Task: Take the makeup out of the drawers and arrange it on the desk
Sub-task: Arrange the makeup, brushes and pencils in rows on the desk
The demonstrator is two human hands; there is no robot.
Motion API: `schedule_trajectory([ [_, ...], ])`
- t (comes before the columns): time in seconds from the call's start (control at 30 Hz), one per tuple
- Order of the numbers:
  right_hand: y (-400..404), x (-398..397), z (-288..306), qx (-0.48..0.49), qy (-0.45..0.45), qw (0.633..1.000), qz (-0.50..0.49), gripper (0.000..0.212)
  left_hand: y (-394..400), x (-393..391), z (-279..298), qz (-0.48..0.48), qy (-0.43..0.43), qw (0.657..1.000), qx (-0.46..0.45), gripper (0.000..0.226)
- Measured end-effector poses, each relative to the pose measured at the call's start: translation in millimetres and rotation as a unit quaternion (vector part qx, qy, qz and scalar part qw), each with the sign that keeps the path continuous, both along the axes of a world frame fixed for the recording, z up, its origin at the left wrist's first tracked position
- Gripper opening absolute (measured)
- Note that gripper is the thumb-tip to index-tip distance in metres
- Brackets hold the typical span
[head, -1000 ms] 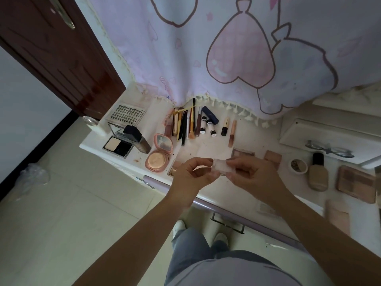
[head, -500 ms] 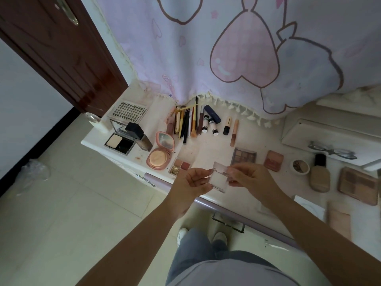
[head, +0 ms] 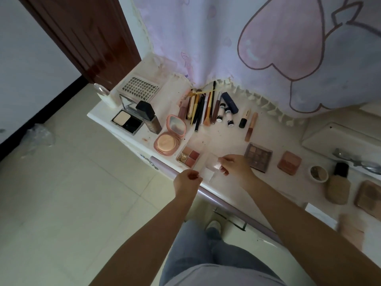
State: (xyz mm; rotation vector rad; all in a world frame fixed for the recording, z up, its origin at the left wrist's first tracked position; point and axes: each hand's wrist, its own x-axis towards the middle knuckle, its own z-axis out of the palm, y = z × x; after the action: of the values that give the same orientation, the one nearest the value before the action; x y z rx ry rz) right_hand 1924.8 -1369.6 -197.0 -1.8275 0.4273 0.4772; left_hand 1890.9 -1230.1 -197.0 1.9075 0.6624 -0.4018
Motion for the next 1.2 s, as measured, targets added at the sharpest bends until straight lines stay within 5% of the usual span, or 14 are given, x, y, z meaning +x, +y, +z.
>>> schedule_trajectory([
  [0.27,1.1,10.9,-16.8,-0.014,-0.001,1.000,-0.018,0.013,-10.5,2.7,-3.2,-0.020,-0.021,0.997,0.074,0.029],
  [0.57,0.2,10.1,-17.5,-0.036,0.030,0.998,-0.033,0.030,-12.2,2.6,0.2,-0.074,-0.033,0.989,0.122,0.019],
  [0.73,-27.7,-14.4,1.1,-0.128,-0.057,0.990,0.017,0.032,-8.1,-14.5,-5.3,-0.133,-0.083,0.972,0.175,0.028],
  [0.87,-76.8,-67.9,13.5,-0.314,-0.130,0.931,0.131,0.033,-18.5,-32.9,-16.4,-0.324,-0.217,0.899,0.199,0.020],
  [1.03,-124.6,-112.4,-3.4,-0.455,-0.044,0.844,0.280,0.078,-46.1,-26.3,-23.6,-0.552,-0.261,0.752,0.249,0.036],
  [1.2,-128.2,-120.2,-9.8,-0.468,-0.005,0.829,0.305,0.080,-51.2,-25.6,-21.7,-0.610,-0.199,0.716,0.275,0.053],
])
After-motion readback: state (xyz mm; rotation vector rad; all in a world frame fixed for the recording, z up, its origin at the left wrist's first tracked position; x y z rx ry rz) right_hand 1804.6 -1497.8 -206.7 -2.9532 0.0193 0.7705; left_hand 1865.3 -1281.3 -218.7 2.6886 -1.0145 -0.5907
